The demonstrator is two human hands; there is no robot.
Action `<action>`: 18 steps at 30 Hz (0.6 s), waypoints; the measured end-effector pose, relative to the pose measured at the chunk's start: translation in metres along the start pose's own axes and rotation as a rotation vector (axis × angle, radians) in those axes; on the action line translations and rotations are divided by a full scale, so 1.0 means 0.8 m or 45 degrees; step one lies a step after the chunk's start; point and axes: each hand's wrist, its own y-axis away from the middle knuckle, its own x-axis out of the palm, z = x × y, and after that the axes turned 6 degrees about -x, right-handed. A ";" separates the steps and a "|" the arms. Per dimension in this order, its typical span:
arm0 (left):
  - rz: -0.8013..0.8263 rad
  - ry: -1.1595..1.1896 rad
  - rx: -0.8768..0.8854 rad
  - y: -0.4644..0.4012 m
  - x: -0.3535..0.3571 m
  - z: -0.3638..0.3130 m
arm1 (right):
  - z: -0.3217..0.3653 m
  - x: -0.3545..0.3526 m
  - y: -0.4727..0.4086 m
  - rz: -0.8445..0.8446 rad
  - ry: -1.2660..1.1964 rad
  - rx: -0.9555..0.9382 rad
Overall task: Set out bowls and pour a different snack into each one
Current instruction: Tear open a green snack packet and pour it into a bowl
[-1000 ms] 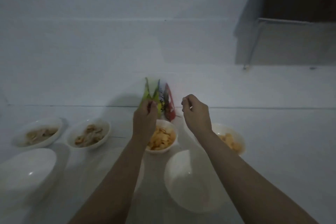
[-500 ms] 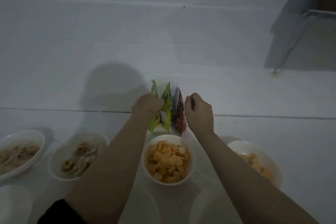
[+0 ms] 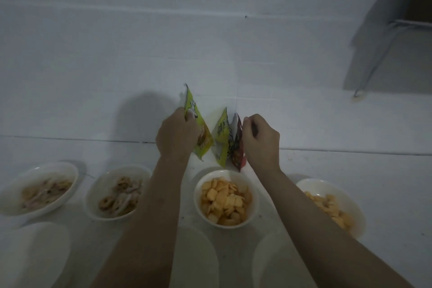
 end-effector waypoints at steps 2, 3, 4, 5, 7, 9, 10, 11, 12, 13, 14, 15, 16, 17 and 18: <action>-0.105 0.125 0.061 0.035 -0.027 -0.007 | 0.024 -0.014 0.008 -0.013 -0.049 -0.035; -0.154 0.191 0.096 0.051 -0.039 -0.008 | 0.036 -0.022 0.013 -0.026 -0.082 -0.040; -0.196 0.267 0.132 0.067 -0.051 -0.008 | 0.048 -0.030 0.019 -0.041 -0.116 -0.045; -0.232 0.345 0.163 0.082 -0.060 -0.007 | 0.059 -0.038 0.026 -0.051 -0.148 -0.052; -0.297 0.489 0.222 0.115 -0.080 -0.004 | 0.083 -0.058 0.043 -0.053 -0.206 -0.061; -0.335 0.576 0.248 0.151 -0.099 -0.001 | 0.108 -0.081 0.065 -0.020 -0.244 -0.075; -0.342 0.603 0.254 0.168 -0.108 0.000 | 0.118 -0.092 0.077 0.006 -0.252 -0.092; -0.346 0.633 0.258 0.185 -0.116 0.002 | 0.125 -0.101 0.090 0.038 -0.258 -0.110; -0.347 0.680 0.252 0.201 -0.125 0.004 | 0.132 -0.109 0.104 0.069 -0.267 -0.122; -0.344 0.742 0.225 0.216 -0.134 0.006 | 0.137 -0.116 0.117 0.096 -0.279 -0.128; -0.332 0.803 0.182 0.230 -0.143 0.008 | 0.143 -0.121 0.130 0.114 -0.297 -0.130; -0.312 0.858 0.130 0.242 -0.151 0.012 | 0.149 -0.125 0.143 0.125 -0.322 -0.122; -0.293 0.907 0.080 0.254 -0.159 0.015 | 0.155 -0.127 0.154 0.132 -0.347 -0.107; -0.284 0.948 0.041 0.263 -0.166 0.021 | 0.161 -0.127 0.165 0.141 -0.372 -0.088; -0.282 0.982 0.010 0.273 -0.173 0.027 | 0.167 -0.125 0.175 0.153 -0.396 -0.069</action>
